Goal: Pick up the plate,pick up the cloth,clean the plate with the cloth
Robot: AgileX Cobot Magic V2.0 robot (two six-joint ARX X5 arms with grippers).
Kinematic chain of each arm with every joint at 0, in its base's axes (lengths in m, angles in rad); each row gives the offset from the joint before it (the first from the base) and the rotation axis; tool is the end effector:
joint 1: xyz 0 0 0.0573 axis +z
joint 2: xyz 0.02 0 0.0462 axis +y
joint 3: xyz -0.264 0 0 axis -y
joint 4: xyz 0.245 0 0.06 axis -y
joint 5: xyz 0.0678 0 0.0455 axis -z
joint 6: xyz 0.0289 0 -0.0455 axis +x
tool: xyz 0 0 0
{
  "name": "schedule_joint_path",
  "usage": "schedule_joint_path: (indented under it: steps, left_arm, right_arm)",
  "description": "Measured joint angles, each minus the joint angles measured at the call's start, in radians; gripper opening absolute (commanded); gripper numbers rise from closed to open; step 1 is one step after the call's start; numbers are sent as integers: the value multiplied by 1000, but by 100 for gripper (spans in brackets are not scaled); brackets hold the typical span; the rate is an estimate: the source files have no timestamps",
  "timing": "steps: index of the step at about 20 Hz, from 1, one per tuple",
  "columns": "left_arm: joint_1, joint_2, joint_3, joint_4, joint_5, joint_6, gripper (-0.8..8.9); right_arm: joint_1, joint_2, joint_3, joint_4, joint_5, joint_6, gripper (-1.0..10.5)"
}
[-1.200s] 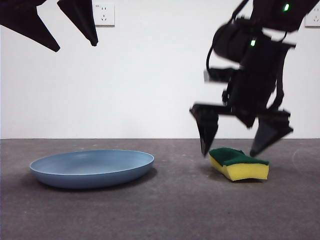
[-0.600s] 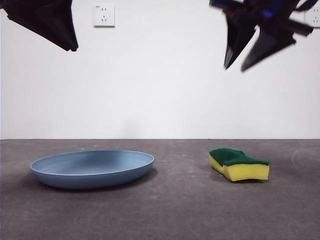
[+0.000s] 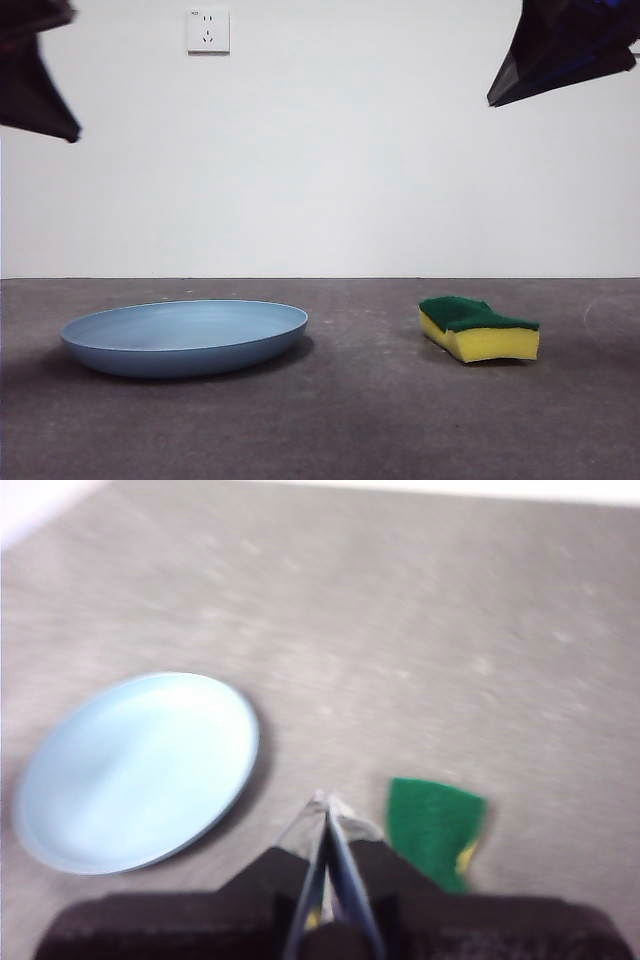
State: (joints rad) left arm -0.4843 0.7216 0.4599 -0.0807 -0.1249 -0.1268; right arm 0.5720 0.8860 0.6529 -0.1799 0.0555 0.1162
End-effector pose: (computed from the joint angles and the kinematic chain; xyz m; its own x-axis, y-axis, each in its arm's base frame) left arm 0.1476 -0.0736 0.2401 0.8851 -0.3249 -0.3331 0.3177 0.9450 -0.0776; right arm 0.1638 0.1035 0.2710 0.7990 0.4484 -0.4007 -0.4553 0.8864 0.0841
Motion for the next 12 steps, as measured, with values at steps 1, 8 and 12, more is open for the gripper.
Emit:
schedule_joint_path:
  steps: [1,8,12]
  left_arm:
    - [0,-56,-50,31,2,-17,-9]
    - [0,-156,-86,11,1,-58,-1]
    - [0,-144,-86,-20,0,-58,-1]
  right_arm:
    - [10,-40,-39,12,-1,0,-8]
    - [17,-72,-60,-14,0,7,1]
    - [17,-72,-60,-14,0,7,1]
